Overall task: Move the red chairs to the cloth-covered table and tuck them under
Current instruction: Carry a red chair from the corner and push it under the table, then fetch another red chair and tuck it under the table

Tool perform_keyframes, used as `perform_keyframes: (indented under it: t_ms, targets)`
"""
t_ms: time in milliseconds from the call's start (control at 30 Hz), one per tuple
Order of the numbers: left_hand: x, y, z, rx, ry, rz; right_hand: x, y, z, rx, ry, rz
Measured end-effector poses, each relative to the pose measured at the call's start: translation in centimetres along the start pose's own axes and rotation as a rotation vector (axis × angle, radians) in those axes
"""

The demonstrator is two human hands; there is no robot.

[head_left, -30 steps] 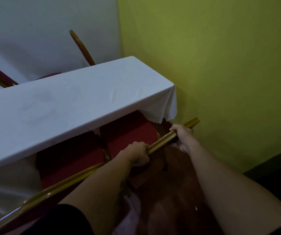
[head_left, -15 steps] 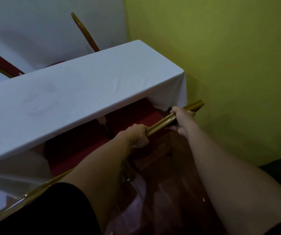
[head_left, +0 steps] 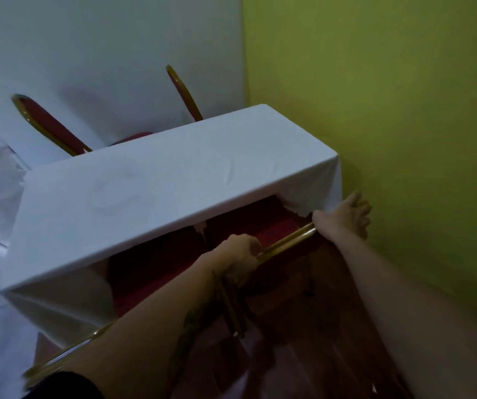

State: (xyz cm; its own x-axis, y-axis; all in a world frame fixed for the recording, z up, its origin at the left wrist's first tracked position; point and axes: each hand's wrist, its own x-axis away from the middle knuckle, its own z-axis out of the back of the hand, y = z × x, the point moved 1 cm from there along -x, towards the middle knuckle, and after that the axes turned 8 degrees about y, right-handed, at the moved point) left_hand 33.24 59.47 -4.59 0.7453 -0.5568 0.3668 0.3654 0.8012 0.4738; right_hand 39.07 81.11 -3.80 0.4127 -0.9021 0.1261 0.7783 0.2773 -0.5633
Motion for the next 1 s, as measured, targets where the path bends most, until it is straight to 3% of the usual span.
perform_keyframes:
  t_ms: [133,233,367,467,733,1000]
  targets:
    - [3.4,-4.7,4.1,0.058,0.071,0.035,2.4,-3.9,0.5,0.359,-0.138,0.091]
    - [6.8,-9.4,7.6,0.095,0.161,0.06,5.9,-7.8,-0.7,0.438,-0.231,0.206]
    - [11.8,-17.6,12.2,0.212,0.263,0.123,13.9,-15.7,-4.3,0.351,-0.463,0.513]
    - [15.6,-25.5,15.3,0.273,0.342,0.181,21.3,-22.1,-9.3,0.277,-0.541,0.689]
    - [27.2,-47.3,23.9,0.431,0.524,0.356,44.6,-37.2,-21.0,0.151,-0.687,0.974]
    - [34.0,-62.9,32.6,0.416,0.74,0.526,57.5,-48.8,-28.6,0.134,-0.715,1.142]
